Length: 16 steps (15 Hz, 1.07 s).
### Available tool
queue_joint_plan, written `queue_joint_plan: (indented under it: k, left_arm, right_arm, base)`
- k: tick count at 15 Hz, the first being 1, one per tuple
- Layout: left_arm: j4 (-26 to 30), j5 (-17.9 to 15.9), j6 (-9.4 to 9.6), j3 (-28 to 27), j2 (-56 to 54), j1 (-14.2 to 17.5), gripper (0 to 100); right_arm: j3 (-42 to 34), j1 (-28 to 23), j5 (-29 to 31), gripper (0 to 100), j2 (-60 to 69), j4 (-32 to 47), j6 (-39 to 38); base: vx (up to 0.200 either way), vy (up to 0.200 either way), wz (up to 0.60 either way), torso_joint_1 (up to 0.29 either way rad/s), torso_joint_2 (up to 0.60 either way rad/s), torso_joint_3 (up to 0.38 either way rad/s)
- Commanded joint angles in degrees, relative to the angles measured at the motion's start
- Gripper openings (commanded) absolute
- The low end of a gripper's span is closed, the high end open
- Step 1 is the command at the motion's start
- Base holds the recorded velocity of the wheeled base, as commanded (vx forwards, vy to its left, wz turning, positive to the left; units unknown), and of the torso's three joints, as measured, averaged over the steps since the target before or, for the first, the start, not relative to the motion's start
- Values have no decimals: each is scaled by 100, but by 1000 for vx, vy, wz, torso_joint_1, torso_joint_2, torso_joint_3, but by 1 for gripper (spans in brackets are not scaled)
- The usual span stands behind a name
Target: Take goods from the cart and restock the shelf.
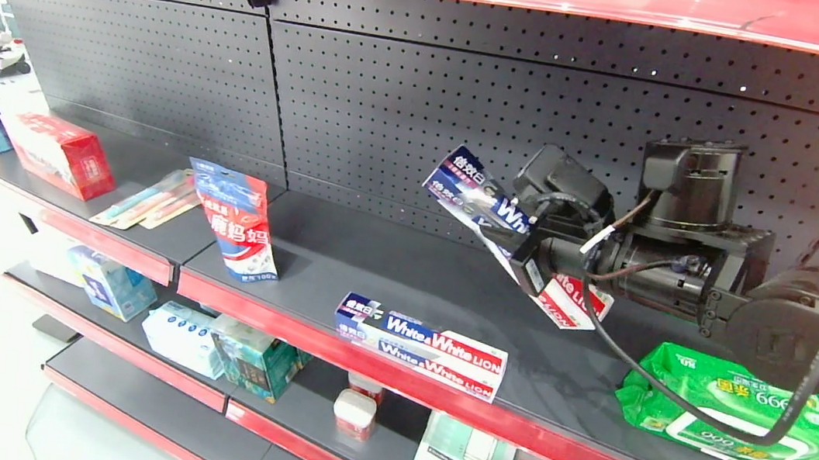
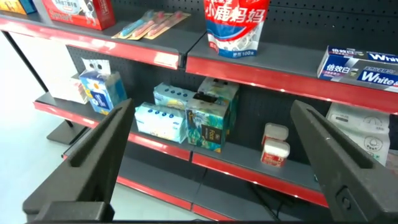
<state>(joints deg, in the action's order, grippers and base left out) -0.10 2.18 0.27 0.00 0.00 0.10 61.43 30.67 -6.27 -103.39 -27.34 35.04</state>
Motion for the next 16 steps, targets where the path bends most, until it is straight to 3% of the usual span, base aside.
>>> queue_joint_plan:
  k: [1, 10, 16]
  left_arm:
    - [1, 2, 0, 0, 0, -1, 100]
    - [1, 2, 0, 0, 0, -1, 100]
    - [1, 2, 0, 0, 0, 8, 100]
  right_arm:
    - [-70, -158, 3, 0, 117, -8, -49]
    - [387, -1142, 11, 0, -366, -166, -797]
    - [484, -1406, 64, 0, -762, -113, -1087]
  base:
    - [0, 0, 0, 0, 0, 0]
    - [0, 0, 0, 0, 0, 0]
    - [0, 0, 0, 0, 0, 0]
